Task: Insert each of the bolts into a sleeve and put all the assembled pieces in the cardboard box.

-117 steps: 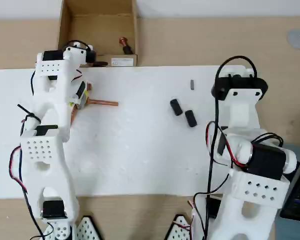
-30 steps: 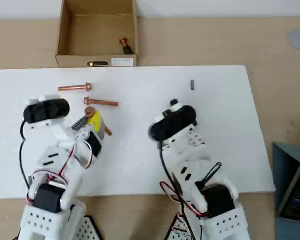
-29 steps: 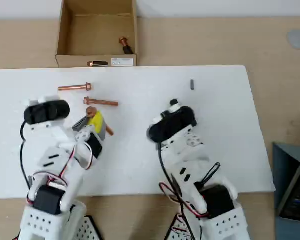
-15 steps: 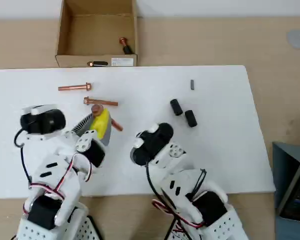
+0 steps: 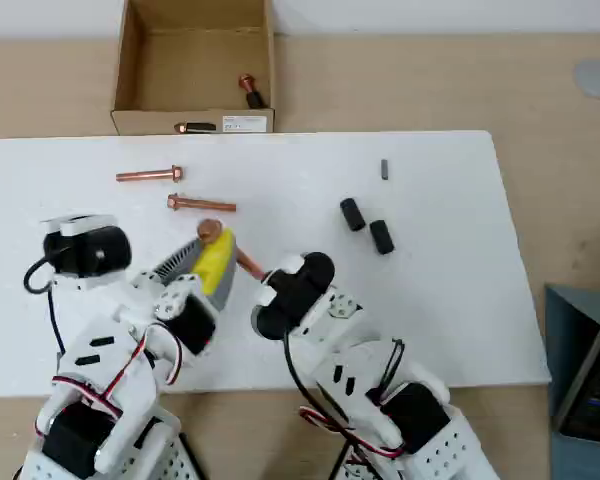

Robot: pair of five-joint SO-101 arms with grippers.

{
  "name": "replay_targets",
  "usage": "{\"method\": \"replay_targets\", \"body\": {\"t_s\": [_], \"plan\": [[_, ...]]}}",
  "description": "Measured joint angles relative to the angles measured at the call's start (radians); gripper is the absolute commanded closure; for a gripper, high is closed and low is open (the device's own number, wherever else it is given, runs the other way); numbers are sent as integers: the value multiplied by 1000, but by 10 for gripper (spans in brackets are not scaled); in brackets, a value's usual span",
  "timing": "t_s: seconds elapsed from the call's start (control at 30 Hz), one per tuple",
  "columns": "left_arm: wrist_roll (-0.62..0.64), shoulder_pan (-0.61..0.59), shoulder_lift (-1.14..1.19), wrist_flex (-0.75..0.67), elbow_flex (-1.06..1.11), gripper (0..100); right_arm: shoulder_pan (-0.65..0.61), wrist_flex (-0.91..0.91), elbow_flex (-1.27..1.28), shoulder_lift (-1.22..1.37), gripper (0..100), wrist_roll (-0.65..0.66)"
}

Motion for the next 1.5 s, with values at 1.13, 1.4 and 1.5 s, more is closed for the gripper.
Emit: {"method": "replay_targets", "body": {"t_s": [1.13, 1.4, 1.5], "plan": [[2, -29, -2, -2, 34, 998, -31, -41, -20, 0, 989, 51], [2, -32, -2, -6, 46, 998, -31, -40, -20, 0, 989, 51], [2, -14, -2, -9, 46, 998, -31, -40, -20, 0, 989, 51]]}}
